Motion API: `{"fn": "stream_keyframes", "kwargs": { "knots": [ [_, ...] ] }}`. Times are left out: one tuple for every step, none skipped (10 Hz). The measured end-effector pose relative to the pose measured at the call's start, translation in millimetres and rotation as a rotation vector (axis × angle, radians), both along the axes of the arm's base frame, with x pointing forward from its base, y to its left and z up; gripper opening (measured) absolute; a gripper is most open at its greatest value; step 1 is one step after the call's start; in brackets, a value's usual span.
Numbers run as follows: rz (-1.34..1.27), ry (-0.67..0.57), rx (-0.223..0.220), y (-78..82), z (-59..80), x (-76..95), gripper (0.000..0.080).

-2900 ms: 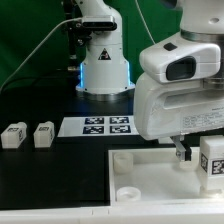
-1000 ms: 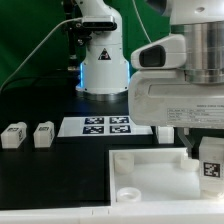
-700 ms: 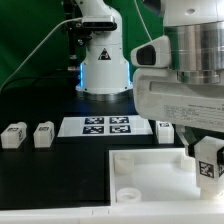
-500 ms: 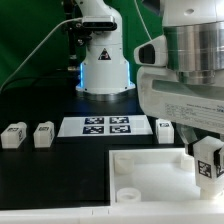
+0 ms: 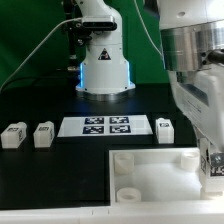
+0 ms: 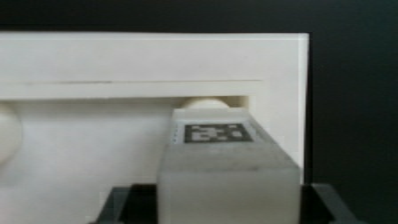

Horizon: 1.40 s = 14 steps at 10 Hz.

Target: Assemble one leg

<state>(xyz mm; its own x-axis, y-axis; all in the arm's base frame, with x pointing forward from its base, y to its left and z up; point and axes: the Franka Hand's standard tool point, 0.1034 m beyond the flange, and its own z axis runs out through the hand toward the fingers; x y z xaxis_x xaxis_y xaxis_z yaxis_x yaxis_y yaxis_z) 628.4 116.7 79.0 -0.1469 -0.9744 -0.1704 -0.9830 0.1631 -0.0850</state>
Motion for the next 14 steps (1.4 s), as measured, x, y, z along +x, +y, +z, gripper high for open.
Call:
{"fn": "stream_keyframes", "kwargs": {
  "knots": [
    [0.048,-0.006,-0.005,0.2,-0.2,-0.1,0.0294],
    [0.069,-0.008,-0.007,0.5,-1.0,-0.5,0.0403],
    [0.113,-0.014,-0.012,0.5,-1.4,-0.7,0.0540],
    [0.112,-0.014,-0.010,1.1,-1.5,-0.8,0.0615],
    [0.256,-0.034,-0.035,1.5,-1.7,-1.1,0.0615],
    [0.446,-0.059,-0.065,5.2,-1.7,-1.9,0.0644],
    [0.652,-0.077,-0.111,11.8,-0.7,-2.4,0.0648],
    [0.756,-0.092,-0.124,13.0,-0.9,-2.5,0.0648],
    [0.839,-0.103,-0.133,11.5,-1.4,-2.4,0.0649],
    [0.961,-0.118,-0.147,10.6,-1.5,-2.3,0.0649],
    [1.069,-0.132,-0.158,10.1,-1.7,-2.2,0.0649],
    [1.262,-0.152,-0.185,7.3,-1.6,-0.5,0.0649],
    [1.347,-0.163,-0.203,4.8,-0.8,2.7,0.0649],
    [1.325,-0.162,-0.199,5.9,-0.9,2.4,0.0627]
  ]
}}
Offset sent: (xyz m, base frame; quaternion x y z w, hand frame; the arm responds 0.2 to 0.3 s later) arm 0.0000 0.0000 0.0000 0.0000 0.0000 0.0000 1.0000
